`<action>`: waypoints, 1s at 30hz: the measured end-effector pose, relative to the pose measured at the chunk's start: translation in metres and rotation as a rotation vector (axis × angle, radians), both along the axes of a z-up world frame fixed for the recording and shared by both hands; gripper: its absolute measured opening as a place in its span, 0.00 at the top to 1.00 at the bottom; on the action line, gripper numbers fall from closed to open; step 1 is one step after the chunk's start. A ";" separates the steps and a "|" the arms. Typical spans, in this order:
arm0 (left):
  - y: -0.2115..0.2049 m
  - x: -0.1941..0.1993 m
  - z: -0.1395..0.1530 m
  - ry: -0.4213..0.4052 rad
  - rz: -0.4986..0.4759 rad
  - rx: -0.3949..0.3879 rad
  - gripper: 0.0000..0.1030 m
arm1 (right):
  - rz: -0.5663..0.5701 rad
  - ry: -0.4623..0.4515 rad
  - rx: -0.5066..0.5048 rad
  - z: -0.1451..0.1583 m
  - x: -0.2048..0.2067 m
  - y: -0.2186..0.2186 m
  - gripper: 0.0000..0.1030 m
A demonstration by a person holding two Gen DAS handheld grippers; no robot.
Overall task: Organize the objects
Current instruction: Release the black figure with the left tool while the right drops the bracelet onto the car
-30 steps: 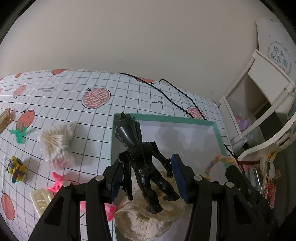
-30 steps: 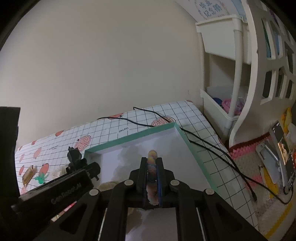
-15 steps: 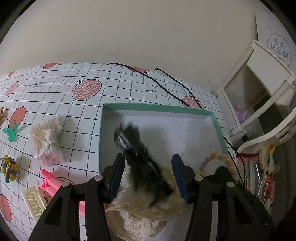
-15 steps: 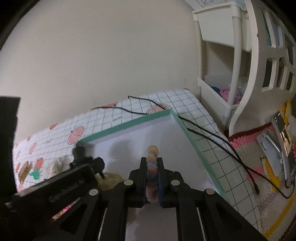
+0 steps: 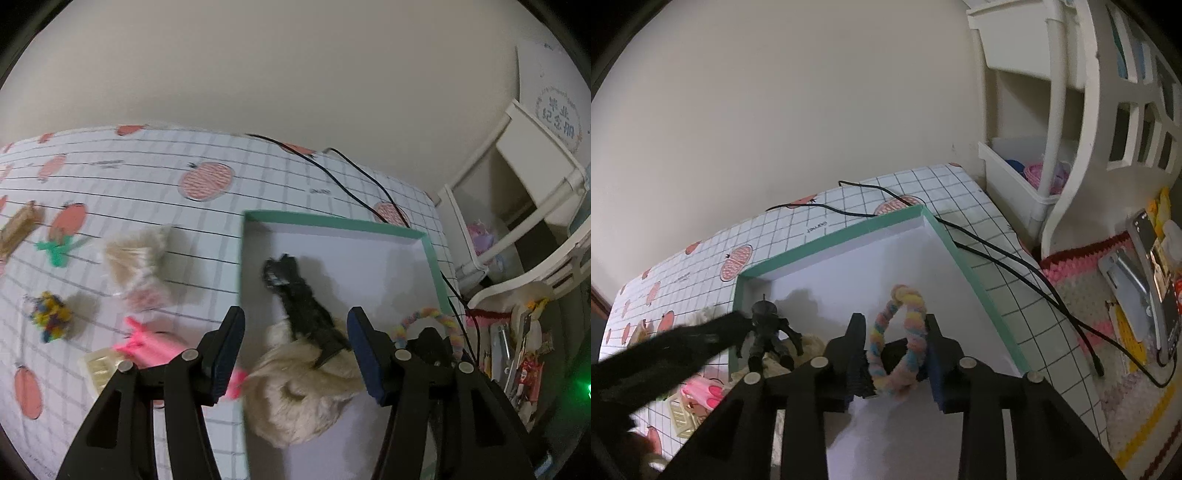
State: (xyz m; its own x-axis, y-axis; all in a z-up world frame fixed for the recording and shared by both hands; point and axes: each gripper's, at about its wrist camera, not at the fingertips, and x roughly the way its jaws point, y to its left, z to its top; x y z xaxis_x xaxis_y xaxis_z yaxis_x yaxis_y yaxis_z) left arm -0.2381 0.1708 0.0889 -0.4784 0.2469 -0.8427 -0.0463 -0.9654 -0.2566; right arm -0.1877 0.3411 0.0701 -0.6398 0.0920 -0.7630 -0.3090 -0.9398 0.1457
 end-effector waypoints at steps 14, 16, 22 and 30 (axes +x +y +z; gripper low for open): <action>-0.045 0.035 -0.001 -0.036 0.129 -0.144 0.42 | -0.001 -0.013 0.034 0.011 0.005 -0.001 0.41; -0.049 0.035 -0.004 -0.045 0.150 -0.153 0.40 | 0.002 -0.007 0.038 0.014 0.005 -0.003 0.40; -0.063 0.035 -0.007 -0.039 0.197 -0.130 0.21 | 0.011 0.005 0.037 0.018 0.005 -0.006 0.32; -0.070 0.031 -0.015 -0.047 0.214 -0.166 0.14 | 0.026 -0.002 0.041 0.015 0.002 -0.013 0.12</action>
State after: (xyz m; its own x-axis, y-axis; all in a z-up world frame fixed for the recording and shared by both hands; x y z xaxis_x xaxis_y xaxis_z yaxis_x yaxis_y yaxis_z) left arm -0.2072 0.1004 0.0743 -0.4640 0.0008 -0.8858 0.1716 -0.9810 -0.0908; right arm -0.1856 0.3285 0.0848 -0.6408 0.1069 -0.7602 -0.2846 -0.9528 0.1059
